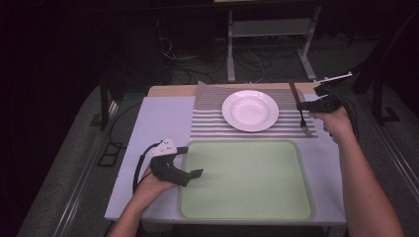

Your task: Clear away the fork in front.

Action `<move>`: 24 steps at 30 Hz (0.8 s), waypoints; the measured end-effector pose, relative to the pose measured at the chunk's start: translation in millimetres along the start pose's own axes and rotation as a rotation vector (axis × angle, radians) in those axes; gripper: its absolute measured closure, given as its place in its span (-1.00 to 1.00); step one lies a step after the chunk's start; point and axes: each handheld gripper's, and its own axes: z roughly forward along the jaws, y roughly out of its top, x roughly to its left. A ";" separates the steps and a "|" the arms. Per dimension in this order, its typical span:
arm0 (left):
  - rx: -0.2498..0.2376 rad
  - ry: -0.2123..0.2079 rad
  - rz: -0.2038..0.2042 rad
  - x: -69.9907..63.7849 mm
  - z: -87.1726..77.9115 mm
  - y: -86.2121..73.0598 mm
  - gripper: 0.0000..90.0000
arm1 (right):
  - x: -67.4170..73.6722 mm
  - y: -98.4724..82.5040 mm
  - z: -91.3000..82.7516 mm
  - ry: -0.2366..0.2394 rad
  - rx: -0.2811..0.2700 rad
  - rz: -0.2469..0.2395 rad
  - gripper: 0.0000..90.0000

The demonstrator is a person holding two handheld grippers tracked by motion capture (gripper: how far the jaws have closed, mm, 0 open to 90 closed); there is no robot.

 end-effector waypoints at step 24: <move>-0.024 0.004 -0.025 6.4 16.5 25.1 -1.00 | 62.5 -46.9 -43.2 0.182 -0.161 -0.189 0.71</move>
